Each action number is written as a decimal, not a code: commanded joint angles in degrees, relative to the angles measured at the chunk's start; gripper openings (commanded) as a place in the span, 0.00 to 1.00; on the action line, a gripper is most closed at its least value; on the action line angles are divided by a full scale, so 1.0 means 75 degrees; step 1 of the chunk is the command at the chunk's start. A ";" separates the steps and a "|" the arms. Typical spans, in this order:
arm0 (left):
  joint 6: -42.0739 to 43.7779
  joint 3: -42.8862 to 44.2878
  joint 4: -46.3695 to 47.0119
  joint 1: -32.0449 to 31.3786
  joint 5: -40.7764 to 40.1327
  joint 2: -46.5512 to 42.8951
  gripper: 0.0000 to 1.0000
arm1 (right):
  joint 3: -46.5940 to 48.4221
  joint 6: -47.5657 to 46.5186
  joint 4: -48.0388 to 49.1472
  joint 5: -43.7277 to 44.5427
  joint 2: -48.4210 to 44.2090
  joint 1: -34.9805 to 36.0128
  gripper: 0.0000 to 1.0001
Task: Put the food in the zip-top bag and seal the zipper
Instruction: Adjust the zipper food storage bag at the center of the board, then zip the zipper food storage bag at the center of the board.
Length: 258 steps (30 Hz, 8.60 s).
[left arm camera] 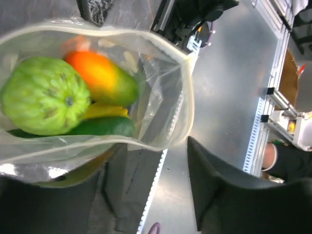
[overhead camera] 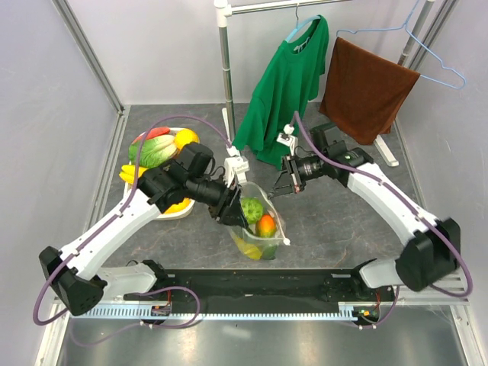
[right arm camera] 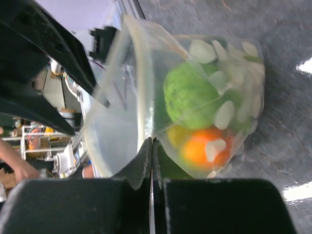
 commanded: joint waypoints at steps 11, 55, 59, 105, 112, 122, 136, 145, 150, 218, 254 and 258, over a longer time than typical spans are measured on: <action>0.5436 -0.0278 0.0794 0.0129 0.0351 -0.1938 0.94 | 0.0890 -0.1828 -0.0674 -0.0588 0.1299 0.0265 0.00; 0.8205 -0.0313 0.1181 -0.4349 -0.4279 0.0618 0.38 | -0.0129 -0.0410 0.0650 -0.0377 0.0725 0.1015 0.00; 0.7549 -0.0184 0.1134 -0.4337 -0.4454 0.0489 0.13 | 0.0221 -0.0574 0.0533 -0.0201 0.0678 0.0619 0.01; 0.3268 -0.3570 0.7509 -0.2954 -0.4888 -0.1550 0.02 | -0.1360 -0.3995 0.0685 -0.0553 -0.1737 -0.0766 0.56; 0.3504 -0.3559 0.7462 -0.2942 -0.4689 -0.1410 0.02 | -0.1418 -0.4242 0.0709 -0.0600 -0.1583 -0.0369 0.50; 0.3597 -0.3605 0.7404 -0.2943 -0.4372 -0.1387 0.02 | -0.1652 -0.4289 0.0920 -0.0260 -0.1982 0.0089 0.32; 0.3104 -0.2436 0.5507 -0.2755 -0.4316 -0.1902 0.73 | -0.1933 -0.4418 0.1223 0.0677 -0.2626 0.0148 0.00; 0.3985 -0.0477 0.3677 -0.2767 -0.2862 -0.0358 0.73 | -0.2238 -0.4242 0.1775 0.1064 -0.3176 0.0160 0.00; 0.3949 -0.0231 0.4016 -0.2755 -0.2861 0.0241 0.67 | -0.2426 -0.4230 0.1915 0.1264 -0.3400 0.0160 0.00; 0.4617 0.1012 0.2928 -0.1138 0.0010 0.1825 0.20 | -0.2789 -0.4512 0.2080 0.1064 -0.3939 0.0171 0.00; 0.7570 -0.0323 -0.0120 0.2435 -0.0821 -0.0437 0.02 | -0.3024 -0.4195 0.1693 0.2107 -0.4572 0.0007 0.00; 0.7909 -0.0453 -0.0295 0.2775 -0.0939 -0.0613 0.02 | -0.2988 -0.4230 0.1588 0.2271 -0.4619 -0.0028 0.00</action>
